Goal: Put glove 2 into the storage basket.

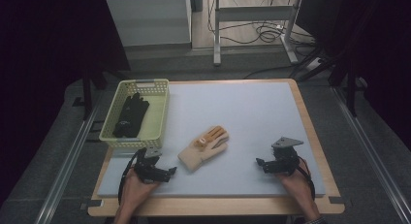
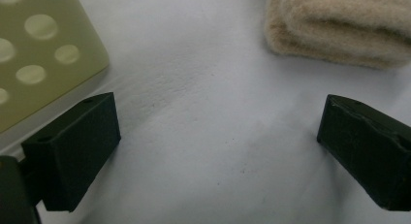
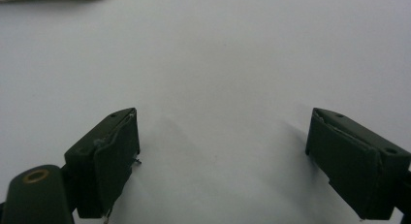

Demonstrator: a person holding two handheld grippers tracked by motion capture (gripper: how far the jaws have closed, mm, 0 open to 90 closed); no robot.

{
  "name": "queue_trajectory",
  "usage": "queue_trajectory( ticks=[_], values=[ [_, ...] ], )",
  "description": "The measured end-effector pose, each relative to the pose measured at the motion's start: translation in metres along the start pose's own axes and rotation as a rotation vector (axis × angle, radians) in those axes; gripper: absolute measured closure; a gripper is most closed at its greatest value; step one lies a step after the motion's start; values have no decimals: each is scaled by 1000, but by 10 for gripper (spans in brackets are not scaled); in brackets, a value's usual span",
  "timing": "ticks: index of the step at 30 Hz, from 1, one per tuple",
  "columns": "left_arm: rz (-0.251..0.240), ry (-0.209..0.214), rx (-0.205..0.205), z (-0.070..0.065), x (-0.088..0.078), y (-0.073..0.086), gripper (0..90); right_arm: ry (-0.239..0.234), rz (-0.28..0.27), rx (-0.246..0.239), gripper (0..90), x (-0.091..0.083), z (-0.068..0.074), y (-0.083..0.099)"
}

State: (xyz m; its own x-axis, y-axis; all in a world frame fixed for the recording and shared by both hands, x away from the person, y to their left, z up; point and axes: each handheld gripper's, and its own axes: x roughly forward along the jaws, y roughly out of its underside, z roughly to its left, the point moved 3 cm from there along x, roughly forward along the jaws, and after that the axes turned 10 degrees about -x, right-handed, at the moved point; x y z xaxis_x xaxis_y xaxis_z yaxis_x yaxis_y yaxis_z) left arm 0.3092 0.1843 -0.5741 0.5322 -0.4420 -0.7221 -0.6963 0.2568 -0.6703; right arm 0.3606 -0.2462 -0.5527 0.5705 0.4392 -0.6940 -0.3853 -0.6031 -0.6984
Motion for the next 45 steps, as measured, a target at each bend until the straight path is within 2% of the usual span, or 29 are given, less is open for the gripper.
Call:
queue_trajectory(
  ticks=[3,7,12,15,22,30,32,36,39,41,43,45],
  values=[
    [21,11,5,-2,-1,-3,25,0,-1,0,117,0,0,0],
    [32,90,25,-15,-7,-13,16,1,-1,1,117,0,0,0],
    [59,100,81,-35,-4,-34,0,0,-2,0,118,0,0,0],
    [70,115,100,-43,4,-49,0,2,-2,-1,118,0,0,0],
    [109,116,123,-56,32,-76,1,3,-2,0,118,0,0,0],
    [201,120,131,-61,67,-84,8,3,-2,0,118,0,0,0],
    [210,103,146,-63,70,-85,3,3,-2,0,118,0,0,0],
    [213,89,175,-68,66,-84,95,2,-2,0,118,0,0,0],
    [215,93,177,-72,61,-84,233,2,-2,0,118,0,0,0],
    [221,91,163,-74,59,-84,320,3,-2,0,118,0,0,0],
    [217,98,151,-74,56,-85,476,3,-2,-1,118,0,0,0],
    [219,100,135,-73,56,-85,554,3,-2,0,118,0,0,0]
  ],
)
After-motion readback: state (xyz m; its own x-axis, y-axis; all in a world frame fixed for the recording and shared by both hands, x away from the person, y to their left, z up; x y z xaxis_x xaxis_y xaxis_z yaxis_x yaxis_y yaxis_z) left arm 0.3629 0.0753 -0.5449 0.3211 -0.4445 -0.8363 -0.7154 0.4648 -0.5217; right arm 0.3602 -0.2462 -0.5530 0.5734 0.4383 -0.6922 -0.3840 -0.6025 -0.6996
